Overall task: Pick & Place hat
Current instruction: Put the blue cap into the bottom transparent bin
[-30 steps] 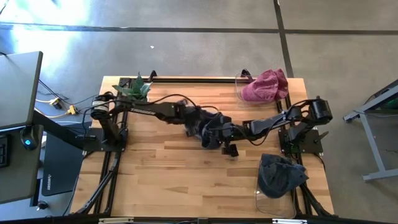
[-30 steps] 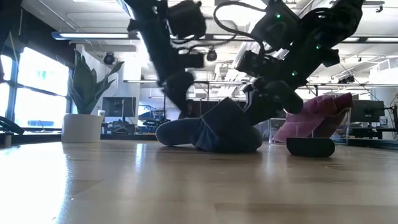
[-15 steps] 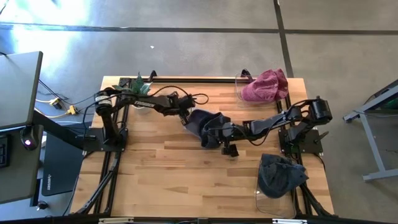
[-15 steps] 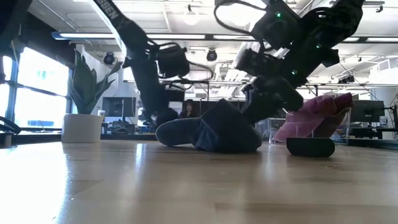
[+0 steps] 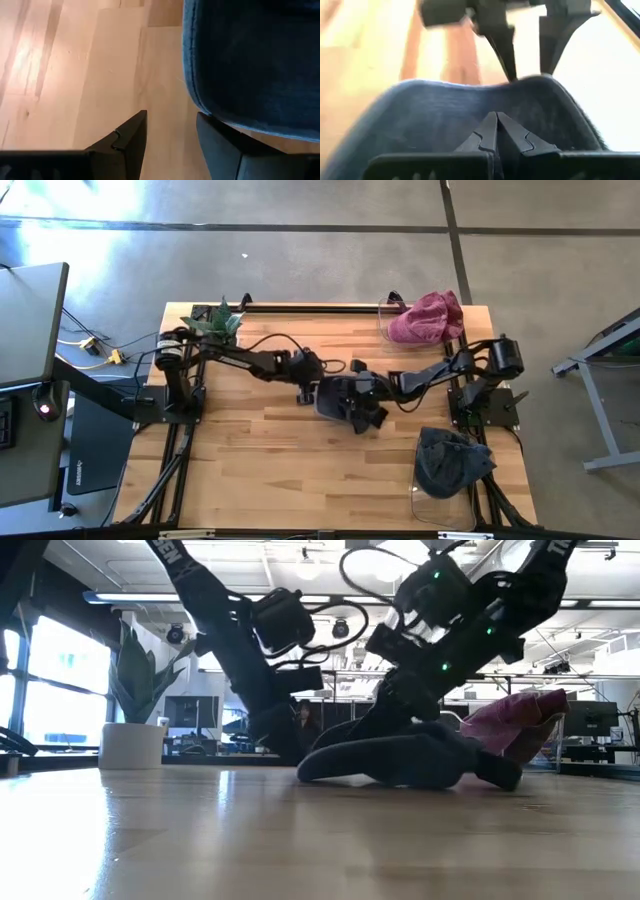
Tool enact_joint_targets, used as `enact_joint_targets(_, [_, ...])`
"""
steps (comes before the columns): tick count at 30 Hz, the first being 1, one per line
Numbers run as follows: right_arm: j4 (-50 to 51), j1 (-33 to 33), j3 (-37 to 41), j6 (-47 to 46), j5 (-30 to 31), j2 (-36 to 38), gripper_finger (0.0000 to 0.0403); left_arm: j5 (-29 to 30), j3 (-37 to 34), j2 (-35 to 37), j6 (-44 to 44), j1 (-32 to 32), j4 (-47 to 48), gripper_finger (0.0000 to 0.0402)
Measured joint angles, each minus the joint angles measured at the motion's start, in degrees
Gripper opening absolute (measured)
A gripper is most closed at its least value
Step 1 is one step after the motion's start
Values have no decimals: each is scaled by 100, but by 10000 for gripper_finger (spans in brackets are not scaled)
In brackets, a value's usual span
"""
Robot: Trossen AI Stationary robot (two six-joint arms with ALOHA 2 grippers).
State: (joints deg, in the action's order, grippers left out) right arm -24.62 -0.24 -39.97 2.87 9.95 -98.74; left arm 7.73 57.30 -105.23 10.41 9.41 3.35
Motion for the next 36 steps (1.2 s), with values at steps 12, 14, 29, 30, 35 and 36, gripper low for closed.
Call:
enact_joint_targets(12, [2737,458,-8,-367,-150,2254,3,240,7,2,-37,-44,177,169])
enact_joint_targets(14, [3339,451,-9,-524,-168,2453,10,238,7,2,-37,-44,182,169])
enact_joint_targets(29, [2219,572,-4,-305,-1179,853,153,65,7,7,-61,-41,55,169])
enact_joint_targets(30, [1873,567,-4,-303,-1181,717,158,61,7,7,-61,-41,57,169])
enact_joint_targets(35, [554,567,-4,-584,-578,385,162,-99,7,7,-61,-41,0,169])
enact_joint_targets(36, [481,567,-4,-562,-483,406,161,-99,7,7,-61,-41,-9,169])
